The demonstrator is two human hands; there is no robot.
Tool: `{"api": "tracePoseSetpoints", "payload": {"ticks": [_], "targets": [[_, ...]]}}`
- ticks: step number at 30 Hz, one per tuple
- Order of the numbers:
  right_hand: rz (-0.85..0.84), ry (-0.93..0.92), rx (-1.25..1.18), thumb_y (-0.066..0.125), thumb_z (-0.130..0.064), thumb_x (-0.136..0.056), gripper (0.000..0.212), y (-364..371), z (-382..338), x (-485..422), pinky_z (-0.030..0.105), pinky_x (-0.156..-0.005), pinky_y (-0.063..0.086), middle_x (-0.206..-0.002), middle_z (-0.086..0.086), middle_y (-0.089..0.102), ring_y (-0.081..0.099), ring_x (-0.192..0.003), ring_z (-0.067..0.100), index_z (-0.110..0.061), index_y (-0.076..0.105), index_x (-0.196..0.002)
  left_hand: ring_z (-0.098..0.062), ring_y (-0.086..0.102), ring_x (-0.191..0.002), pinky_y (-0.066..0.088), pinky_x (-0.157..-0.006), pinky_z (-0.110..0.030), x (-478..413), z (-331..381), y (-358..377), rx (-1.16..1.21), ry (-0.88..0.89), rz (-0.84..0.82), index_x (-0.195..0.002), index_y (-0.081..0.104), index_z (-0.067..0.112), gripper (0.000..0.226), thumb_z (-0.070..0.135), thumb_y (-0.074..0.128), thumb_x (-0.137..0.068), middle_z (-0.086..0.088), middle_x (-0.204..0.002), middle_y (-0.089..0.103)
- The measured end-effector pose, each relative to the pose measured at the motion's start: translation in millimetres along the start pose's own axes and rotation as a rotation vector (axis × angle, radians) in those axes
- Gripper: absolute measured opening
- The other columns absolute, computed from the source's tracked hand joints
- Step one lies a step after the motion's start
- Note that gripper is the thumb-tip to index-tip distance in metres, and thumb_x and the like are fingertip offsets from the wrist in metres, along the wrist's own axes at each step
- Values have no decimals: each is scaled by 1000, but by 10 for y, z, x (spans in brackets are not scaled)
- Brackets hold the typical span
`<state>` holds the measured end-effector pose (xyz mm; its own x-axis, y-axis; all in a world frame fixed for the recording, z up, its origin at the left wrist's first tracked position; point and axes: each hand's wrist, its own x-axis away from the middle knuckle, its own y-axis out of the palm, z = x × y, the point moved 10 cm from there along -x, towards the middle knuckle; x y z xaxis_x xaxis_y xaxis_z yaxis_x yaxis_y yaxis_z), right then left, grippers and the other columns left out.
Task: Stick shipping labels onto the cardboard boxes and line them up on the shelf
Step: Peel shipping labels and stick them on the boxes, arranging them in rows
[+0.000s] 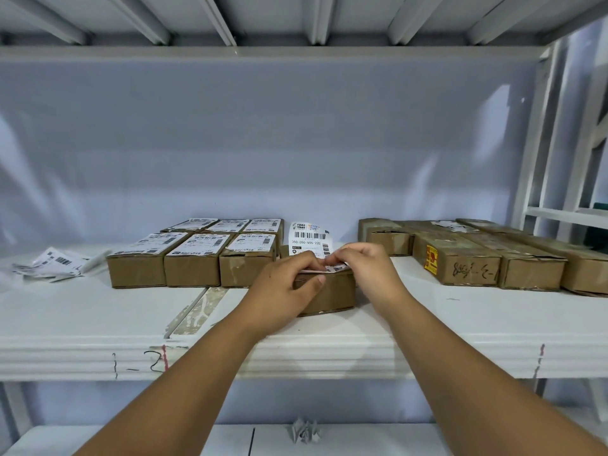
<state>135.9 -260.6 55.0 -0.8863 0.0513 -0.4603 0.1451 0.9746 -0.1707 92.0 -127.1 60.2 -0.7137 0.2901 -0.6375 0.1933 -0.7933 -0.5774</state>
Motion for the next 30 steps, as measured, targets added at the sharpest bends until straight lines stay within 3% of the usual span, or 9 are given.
{"api": "tracePoseSetpoints", "payload": {"ticks": [8, 11, 16, 20, 22, 24, 26, 28, 30], "targets": [[-56, 41, 31, 51, -1, -86, 35, 73, 77, -2, 30, -92, 47, -90, -7, 72, 65, -96, 13, -23, 71, -69, -7, 48, -97, 26, -76, 3, 16, 129, 68, -247, 113, -66, -111, 58, 15, 21, 20, 59, -91, 9, -106, 57], [-87, 58, 29, 47, -1, -86, 33, 106, 82, -10, 31, -95, 45, -103, -5, 70, 62, -103, 13, -22, 68, -72, -9, 48, -101, 26, -74, -1, 15, 143, 82, -266, 116, -104, -118, 54, 14, 25, 19, 54, -94, 5, -116, 59], [-112, 89, -21, 53, -13, -89, 13, 137, 110, -2, 28, -85, 45, -106, 5, 68, 59, -90, 13, -22, 57, -80, -13, 52, -112, 34, -84, -16, 32, 83, 87, -220, 77, -162, -114, 55, 13, 20, 19, 53, -94, 4, -123, 60], [-185, 158, -166, 53, -18, -89, 16, 163, 94, 33, 12, -64, 46, -80, -7, 69, 63, -72, 4, -13, 68, -85, -11, 59, -106, 45, -92, -31, 49, -14, 3, -106, 0, -235, -100, 58, 30, 8, 33, 56, -93, 9, -116, 65], [-188, 200, -186, 55, -17, -89, 17, 166, 140, 43, 14, -60, 48, -75, -7, 70, 64, -64, 4, -12, 71, -86, -12, 61, -104, 46, -95, -37, 0, -26, -54, -6, -71, -246, -88, 62, 33, 26, 52, 46, -91, 8, -108, 68], [-164, 198, -148, 58, -11, -90, 13, 156, 171, 27, 9, -57, 46, -80, -7, 71, 64, -67, 2, -12, 71, -89, -7, 63, -102, 44, -99, -33, -107, -54, -83, 103, -141, -259, -80, 67, 30, 43, 58, 36, -87, 10, -102, 71], [-149, 164, -65, 56, -4, -91, 18, 149, 177, 5, 4, -67, 45, -97, -3, 70, 63, -81, 2, -13, 71, -97, -10, 66, -97, 46, -94, -35, -238, -119, -80, 135, -199, -260, -78, 70, 21, 40, 47, 43, -93, 8, -96, 73], [-164, 180, -64, 53, -1, -90, 24, 171, 181, 11, 10, -72, 45, -102, 2, 68, 62, -85, 7, -15, 69, -101, -8, 66, -88, 48, -87, -29, -347, -177, -43, 97, -205, -276, -83, 69, 13, 22, 28, 56, -93, 6, -91, 73], [-190, 205, -88, 50, 0, -91, 27, 212, 205, 13, 16, -75, 46, -101, 5, 68, 62, -84, 11, -19, 67, -99, -2, 60, -97, 44, -90, -20, -394, -212, 55, -9, -176, -355, -101, 69, 18, 13, 19, 58, -93, 8, -104, 69]]}}
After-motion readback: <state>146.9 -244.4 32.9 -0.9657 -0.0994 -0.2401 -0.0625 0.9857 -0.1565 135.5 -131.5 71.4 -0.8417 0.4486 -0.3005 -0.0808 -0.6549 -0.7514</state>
